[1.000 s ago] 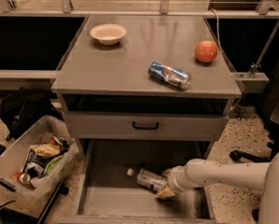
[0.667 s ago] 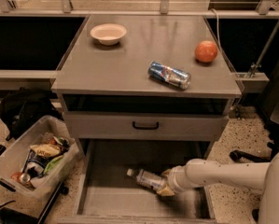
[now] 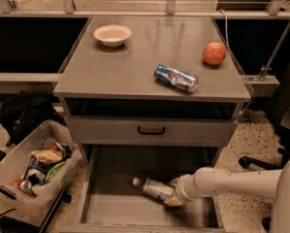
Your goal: Pick blue plastic bottle from middle drawer and place on counter
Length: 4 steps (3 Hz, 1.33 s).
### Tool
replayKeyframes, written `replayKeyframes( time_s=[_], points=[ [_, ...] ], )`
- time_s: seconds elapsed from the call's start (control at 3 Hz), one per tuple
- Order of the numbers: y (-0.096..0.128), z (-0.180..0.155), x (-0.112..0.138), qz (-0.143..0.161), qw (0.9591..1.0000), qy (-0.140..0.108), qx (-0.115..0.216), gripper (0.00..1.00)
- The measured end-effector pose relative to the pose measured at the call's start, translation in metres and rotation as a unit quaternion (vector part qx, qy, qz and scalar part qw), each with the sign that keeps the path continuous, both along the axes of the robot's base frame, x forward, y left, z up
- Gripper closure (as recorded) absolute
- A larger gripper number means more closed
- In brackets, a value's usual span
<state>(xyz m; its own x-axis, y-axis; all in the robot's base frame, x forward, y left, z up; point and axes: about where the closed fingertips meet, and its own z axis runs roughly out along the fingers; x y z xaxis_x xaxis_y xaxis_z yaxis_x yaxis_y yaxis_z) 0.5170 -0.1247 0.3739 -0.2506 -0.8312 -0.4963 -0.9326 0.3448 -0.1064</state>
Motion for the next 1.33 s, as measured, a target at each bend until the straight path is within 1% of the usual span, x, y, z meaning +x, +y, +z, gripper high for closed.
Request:
replayKeyframes(
  time_s=[0.33,0.67,1.0,1.33],
  points=[
    [-0.004,0.004,-0.006,-0.006,1.0000,-0.001,-0.005,1.00],
    [-0.016,0.041,-0.021,-0.033,0.9992,-0.025,0.000,1.00],
    [0.002,0.096,-0.041,-0.036,0.9979,-0.053,-0.002,1.00],
    [0.027,0.146,-0.062,-0.033,0.9968,-0.072,-0.007,1.00]
  ],
)
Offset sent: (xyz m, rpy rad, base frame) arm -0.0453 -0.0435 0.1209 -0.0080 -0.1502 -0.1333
